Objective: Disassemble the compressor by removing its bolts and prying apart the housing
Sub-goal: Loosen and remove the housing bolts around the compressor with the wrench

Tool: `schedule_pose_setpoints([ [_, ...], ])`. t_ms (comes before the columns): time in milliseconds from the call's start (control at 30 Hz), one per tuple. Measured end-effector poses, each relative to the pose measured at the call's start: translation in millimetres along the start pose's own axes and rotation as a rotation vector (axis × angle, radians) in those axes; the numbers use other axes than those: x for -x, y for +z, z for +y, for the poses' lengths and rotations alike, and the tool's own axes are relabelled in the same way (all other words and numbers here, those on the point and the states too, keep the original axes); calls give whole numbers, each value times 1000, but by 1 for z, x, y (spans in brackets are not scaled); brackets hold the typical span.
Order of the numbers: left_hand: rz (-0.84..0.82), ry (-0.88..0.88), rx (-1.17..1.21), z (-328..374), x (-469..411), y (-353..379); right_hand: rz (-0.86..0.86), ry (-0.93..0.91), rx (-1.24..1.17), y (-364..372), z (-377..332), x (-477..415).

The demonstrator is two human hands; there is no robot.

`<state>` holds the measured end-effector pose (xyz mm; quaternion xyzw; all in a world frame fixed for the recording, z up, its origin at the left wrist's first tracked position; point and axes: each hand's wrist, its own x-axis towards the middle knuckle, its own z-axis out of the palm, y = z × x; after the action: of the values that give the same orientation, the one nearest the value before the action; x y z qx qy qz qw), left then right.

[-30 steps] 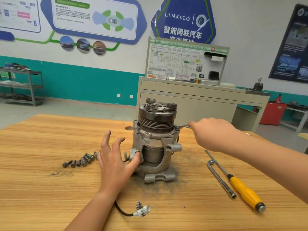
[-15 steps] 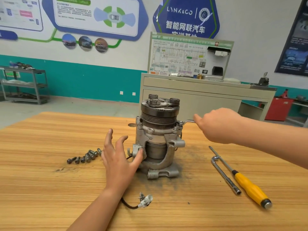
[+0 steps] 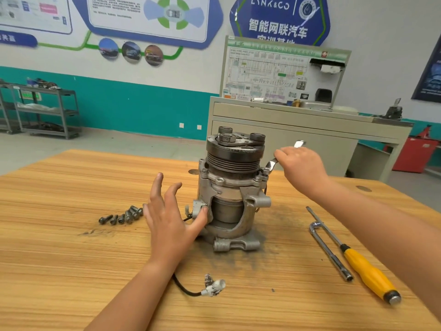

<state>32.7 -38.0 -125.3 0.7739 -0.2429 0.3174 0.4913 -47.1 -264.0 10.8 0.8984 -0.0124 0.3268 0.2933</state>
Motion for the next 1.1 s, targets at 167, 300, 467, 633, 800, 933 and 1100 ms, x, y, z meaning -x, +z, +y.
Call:
schedule_pose_setpoints([
  [167, -34, 4, 1, 1, 1, 1, -105, 73, 32, 6, 8, -1],
  [300, -108, 86, -16, 6, 3, 1, -2, 291, -228, -14, 23, 24],
  [467, -175, 37, 87, 6, -1, -1, -202, 361, -368, -45, 13, 48],
  [633, -172, 23, 122, 3, -3, 1, -351, 316, -220, -55, -17, 48],
  [800, -178, 22, 112, 3, -1, 0, -357, 201, 51, -68, -24, 38],
  [933, -175, 17, 125, 2, -2, 1, -373, 231, 111, -75, -23, 38],
  [1100, -170, 13, 144, 0, -1, 2, -496, 128, 174, -77, -29, 33],
])
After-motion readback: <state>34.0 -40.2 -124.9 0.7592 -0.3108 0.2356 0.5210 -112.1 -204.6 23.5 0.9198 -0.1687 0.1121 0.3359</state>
